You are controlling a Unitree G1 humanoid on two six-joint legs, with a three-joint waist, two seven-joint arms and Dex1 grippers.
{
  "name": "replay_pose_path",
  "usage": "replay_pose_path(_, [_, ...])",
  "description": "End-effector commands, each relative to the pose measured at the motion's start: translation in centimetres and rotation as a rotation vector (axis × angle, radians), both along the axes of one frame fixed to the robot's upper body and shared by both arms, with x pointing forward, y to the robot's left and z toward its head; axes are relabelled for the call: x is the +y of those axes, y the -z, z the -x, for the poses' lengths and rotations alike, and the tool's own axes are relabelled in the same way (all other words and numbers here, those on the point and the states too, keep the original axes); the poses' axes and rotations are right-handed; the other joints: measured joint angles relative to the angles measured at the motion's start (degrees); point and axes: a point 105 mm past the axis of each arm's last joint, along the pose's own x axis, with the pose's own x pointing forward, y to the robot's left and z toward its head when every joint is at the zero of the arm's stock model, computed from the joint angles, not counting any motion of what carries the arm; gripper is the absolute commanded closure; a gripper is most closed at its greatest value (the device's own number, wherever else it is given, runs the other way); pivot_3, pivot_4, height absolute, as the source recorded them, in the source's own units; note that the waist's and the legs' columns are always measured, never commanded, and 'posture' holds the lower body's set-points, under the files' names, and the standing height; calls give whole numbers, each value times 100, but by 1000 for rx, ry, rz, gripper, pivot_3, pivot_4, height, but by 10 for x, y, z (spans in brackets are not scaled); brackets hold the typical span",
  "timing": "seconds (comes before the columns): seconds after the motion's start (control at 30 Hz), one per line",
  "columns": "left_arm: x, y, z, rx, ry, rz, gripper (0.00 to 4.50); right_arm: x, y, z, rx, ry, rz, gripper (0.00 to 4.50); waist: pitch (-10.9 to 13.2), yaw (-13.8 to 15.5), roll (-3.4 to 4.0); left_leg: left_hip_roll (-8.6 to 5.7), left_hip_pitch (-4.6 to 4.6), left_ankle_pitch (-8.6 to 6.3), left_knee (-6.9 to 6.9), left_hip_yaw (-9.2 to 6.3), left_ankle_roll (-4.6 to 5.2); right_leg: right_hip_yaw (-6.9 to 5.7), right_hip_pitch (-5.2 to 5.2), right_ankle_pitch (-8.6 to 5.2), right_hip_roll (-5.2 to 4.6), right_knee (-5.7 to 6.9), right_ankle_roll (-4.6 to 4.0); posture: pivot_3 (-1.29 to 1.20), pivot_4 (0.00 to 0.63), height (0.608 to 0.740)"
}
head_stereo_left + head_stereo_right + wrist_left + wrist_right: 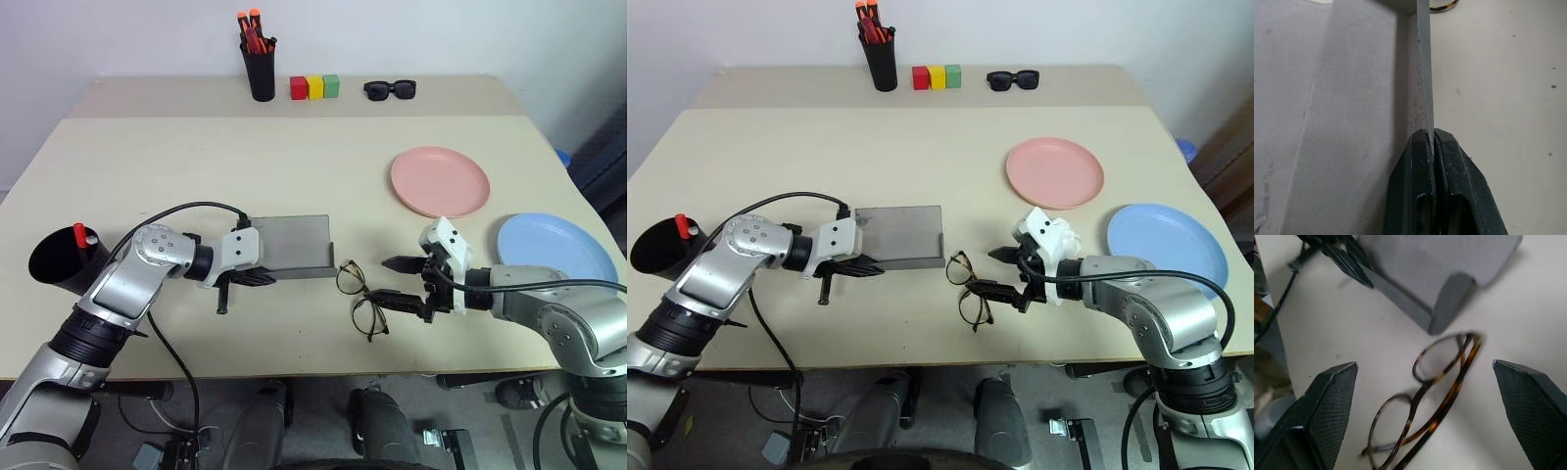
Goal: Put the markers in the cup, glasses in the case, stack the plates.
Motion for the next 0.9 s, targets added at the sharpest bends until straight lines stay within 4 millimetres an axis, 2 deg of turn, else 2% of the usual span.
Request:
replay_pose_path(0.03, [0,-10,-4,-46,-15,28,3639,5,1,2,25,12,-10,0,0,5,0,0,0,0,0,1,0,0,0,0,0,0,0,0,150,740])
replay_pose_path(0.17, [-1,-18,-20,-157,-65,51,1819,10,5,2,65,28,-40,0,0,12,0,0,-1,1,0,1,2,0,0,1,1,-1,1,0,150,740])
replay_pose_path(0.37, [1,-36,-22,-233,-98,95,1819,17,15,-1,130,55,-66,0,0,6,0,-1,0,1,1,2,2,-1,0,2,4,1,4,0,150,740])
replay_pose_path(0.53, [-2,-44,-7,-237,-120,155,1819,17,18,-2,184,82,-85,0,0,0,0,-1,0,1,2,2,3,0,1,2,4,3,4,0,150,740])
replay_pose_path(0.63, [-4,-40,5,-221,-127,170,1769,17,17,-4,227,99,-115,835,0,-4,0,-1,2,1,2,1,3,-1,0,2,5,9,4,0,150,740])
replay_pose_path(0.87, [-1,-34,22,-197,-151,152,1769,17,17,-5,267,107,-116,4329,0,3,1,0,2,1,2,2,3,0,0,1,7,12,2,0,150,740])
replay_pose_path(0.9, [0,-34,23,-198,-155,150,1769,17,18,-4,270,106,-108,4428,0,4,2,0,3,1,3,3,3,0,0,1,7,12,2,0,150,740])
